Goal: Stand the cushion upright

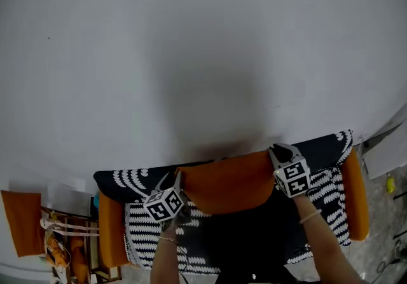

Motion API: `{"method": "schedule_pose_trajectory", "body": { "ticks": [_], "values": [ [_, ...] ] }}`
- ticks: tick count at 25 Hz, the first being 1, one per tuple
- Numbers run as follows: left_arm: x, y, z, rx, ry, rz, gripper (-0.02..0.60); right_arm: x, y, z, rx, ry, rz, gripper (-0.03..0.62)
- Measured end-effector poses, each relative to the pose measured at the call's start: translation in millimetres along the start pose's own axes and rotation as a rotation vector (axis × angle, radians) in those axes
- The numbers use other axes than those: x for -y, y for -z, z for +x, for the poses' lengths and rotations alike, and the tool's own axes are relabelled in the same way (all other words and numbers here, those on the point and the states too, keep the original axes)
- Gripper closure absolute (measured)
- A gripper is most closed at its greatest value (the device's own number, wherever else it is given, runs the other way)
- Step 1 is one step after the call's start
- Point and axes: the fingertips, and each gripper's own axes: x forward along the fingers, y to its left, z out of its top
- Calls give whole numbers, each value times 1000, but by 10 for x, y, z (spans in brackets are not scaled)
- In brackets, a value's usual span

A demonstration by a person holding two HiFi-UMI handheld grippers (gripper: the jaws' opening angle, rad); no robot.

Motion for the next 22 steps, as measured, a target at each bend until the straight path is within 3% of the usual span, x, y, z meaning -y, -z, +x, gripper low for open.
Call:
{"method": "schedule_pose_trajectory", "body": {
  "ticks": [22],
  "values": [
    [-69, -147, -60, 26, -31, 6, 368, 93, -283, -86, 85, 21, 33, 507]
  ]
}}
